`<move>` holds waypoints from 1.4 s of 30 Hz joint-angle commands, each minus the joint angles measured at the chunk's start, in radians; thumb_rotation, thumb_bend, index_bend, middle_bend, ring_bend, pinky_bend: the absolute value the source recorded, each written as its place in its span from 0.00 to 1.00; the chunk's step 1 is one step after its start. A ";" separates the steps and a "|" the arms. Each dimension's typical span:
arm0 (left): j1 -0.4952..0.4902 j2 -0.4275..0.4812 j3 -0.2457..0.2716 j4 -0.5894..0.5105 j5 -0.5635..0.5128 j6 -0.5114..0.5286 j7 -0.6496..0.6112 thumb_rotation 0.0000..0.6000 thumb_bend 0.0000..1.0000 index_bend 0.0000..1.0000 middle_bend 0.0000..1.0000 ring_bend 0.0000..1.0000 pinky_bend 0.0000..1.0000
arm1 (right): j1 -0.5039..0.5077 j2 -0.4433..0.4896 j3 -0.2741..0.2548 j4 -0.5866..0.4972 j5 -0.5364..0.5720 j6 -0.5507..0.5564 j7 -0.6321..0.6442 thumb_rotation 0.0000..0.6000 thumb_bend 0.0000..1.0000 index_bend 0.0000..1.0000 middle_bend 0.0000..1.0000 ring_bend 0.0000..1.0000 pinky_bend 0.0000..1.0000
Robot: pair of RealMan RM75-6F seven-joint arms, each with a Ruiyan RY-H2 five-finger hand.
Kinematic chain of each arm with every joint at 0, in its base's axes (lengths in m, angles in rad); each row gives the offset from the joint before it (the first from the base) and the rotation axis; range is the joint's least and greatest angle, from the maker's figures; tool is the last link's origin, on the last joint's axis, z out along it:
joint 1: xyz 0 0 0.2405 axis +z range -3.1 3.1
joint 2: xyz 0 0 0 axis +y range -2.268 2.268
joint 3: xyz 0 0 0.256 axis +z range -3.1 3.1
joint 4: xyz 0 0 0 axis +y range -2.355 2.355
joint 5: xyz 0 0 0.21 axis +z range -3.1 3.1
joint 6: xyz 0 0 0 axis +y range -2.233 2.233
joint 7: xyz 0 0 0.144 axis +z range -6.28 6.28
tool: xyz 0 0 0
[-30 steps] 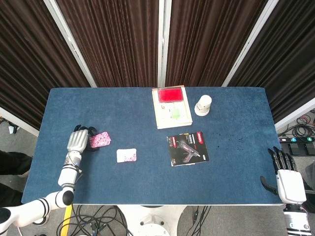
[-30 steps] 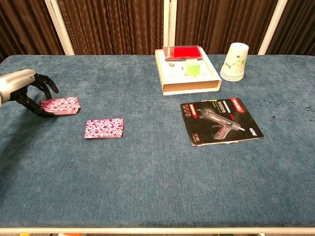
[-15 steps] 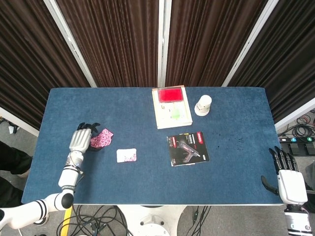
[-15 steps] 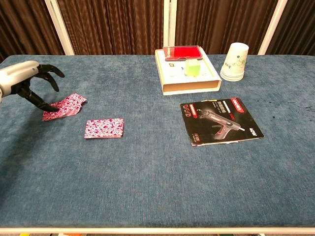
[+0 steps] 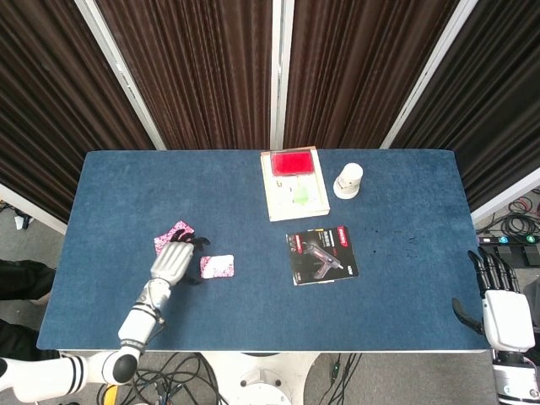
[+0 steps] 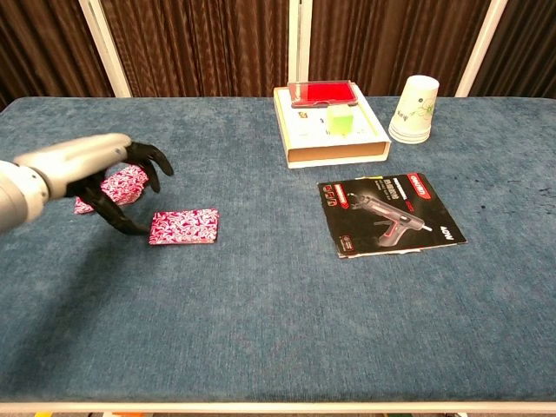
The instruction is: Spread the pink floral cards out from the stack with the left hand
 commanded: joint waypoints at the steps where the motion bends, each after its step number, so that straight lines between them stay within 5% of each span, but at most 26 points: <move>1: -0.007 -0.037 0.008 -0.012 -0.004 0.026 0.027 1.00 0.12 0.27 0.32 0.13 0.07 | -0.001 -0.001 0.001 0.005 0.002 0.000 0.006 1.00 0.23 0.00 0.00 0.00 0.00; 17: -0.039 -0.186 -0.017 0.124 -0.058 0.086 0.150 1.00 0.12 0.30 0.32 0.13 0.07 | 0.000 -0.002 0.002 0.026 0.012 -0.011 0.036 1.00 0.23 0.00 0.00 0.00 0.00; 42: -0.039 -0.219 -0.023 0.178 -0.071 0.071 0.162 1.00 0.13 0.33 0.37 0.13 0.07 | 0.001 -0.011 0.001 0.047 0.021 -0.023 0.050 1.00 0.23 0.00 0.00 0.00 0.00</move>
